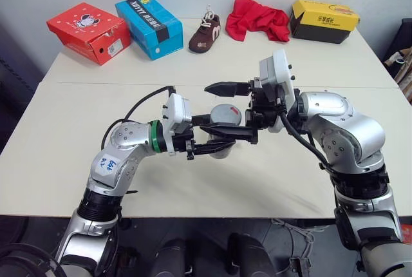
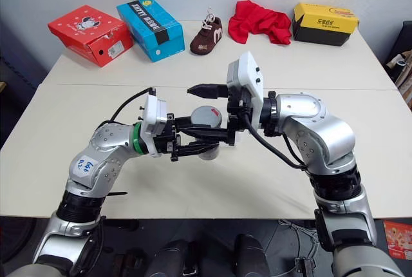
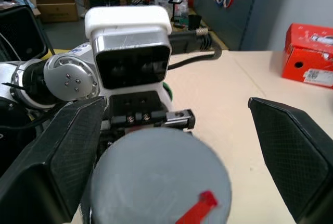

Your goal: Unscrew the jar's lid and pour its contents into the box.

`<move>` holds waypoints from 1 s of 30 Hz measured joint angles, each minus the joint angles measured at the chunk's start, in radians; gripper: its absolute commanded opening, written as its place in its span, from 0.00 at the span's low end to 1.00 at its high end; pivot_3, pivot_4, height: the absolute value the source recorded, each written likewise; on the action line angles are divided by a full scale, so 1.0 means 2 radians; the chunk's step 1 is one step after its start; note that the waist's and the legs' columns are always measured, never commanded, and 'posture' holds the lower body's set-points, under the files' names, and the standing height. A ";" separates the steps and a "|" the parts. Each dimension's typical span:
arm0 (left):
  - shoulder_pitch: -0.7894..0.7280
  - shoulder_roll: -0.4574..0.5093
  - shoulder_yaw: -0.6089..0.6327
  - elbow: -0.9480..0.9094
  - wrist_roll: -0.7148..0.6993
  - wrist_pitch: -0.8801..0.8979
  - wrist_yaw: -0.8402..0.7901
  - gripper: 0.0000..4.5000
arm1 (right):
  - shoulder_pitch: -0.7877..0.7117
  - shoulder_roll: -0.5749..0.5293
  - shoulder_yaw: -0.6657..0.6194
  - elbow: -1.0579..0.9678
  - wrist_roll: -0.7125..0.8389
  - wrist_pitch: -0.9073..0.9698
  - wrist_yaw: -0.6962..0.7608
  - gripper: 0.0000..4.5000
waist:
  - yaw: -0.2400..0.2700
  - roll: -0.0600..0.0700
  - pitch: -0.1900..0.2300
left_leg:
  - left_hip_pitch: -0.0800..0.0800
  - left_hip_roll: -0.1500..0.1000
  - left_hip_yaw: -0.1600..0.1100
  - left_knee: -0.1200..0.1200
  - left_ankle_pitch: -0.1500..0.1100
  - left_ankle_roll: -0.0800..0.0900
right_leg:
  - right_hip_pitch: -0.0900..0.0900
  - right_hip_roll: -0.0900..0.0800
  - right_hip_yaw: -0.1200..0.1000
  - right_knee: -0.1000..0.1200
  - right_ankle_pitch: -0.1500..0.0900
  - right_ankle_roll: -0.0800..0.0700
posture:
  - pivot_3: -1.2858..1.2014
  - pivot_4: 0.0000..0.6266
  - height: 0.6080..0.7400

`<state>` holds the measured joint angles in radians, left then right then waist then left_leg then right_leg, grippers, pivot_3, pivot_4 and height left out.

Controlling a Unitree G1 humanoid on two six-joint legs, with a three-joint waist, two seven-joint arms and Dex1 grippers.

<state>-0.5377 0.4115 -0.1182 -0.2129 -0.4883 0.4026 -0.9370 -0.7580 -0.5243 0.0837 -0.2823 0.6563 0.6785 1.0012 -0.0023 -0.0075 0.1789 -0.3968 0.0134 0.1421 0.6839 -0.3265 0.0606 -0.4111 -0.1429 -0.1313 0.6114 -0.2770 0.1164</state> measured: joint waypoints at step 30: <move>0.018 0.003 0.009 -0.002 0.001 -0.006 0.003 0.52 | 0.039 -0.037 -0.044 0.027 0.041 -0.009 0.026 0.99 | 0.000 0.000 0.000 | 0.000 0.000 0.000 0.000 0.000 0.000 | 0.000 0.000 0.000 0.000 0.000 0.000 | 0.52 0.24 1.00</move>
<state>-0.5015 0.4178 -0.1011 -0.2163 -0.4865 0.3913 -0.9312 -0.6791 -0.5980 -0.0049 -0.2275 0.7385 0.6596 1.0529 -0.0020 -0.0075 0.1789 -0.3968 0.0134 0.1420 0.6839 -0.3264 0.0607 -0.4110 -0.1431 -0.1312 0.6113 -0.2770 0.1164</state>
